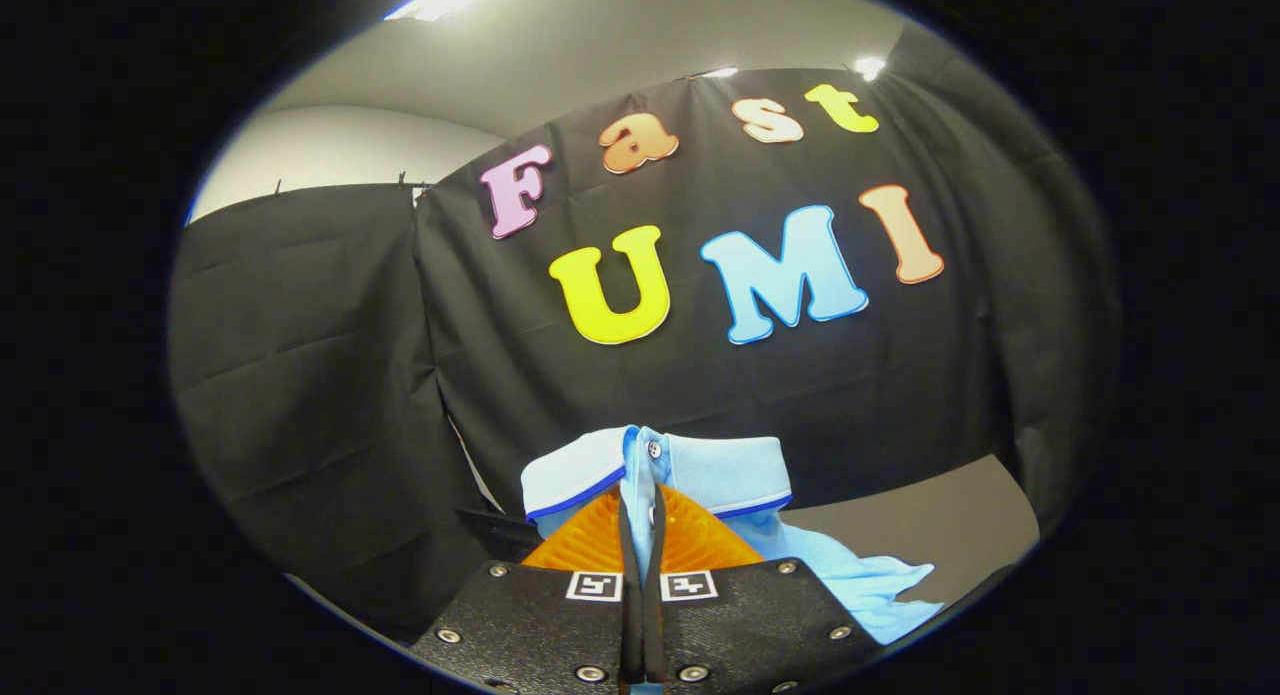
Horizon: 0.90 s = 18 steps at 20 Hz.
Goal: Put the clothes into the washing machine and then close the washing machine lid.
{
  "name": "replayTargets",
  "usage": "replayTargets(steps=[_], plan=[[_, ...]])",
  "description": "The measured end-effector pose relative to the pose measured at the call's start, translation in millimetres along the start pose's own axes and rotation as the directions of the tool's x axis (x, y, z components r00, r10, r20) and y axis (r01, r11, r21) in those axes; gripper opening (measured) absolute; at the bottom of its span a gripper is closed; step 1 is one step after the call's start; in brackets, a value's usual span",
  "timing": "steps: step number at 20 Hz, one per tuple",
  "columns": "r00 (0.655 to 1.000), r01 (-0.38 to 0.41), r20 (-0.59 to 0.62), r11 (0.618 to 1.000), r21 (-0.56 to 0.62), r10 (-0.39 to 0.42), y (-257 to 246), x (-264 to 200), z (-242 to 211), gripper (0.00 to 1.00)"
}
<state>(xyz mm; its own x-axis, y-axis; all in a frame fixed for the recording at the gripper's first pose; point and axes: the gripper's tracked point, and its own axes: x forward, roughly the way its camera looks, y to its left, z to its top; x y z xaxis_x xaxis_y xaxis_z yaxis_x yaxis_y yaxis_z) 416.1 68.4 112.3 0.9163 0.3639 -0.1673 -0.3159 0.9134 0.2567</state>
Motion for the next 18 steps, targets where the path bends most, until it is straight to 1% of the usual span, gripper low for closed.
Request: replayTargets(steps=[6,15,18], plan=[[0.999,-0.043,-0.028,0.999,-0.018,0.043,61,9,-11,0.0],[0.99,-0.137,-0.047,0.99,-0.023,0.135,158,23,-29,0.0],[0.987,-0.151,-0.056,0.988,-0.036,0.149,183,28,-37,0.0]])
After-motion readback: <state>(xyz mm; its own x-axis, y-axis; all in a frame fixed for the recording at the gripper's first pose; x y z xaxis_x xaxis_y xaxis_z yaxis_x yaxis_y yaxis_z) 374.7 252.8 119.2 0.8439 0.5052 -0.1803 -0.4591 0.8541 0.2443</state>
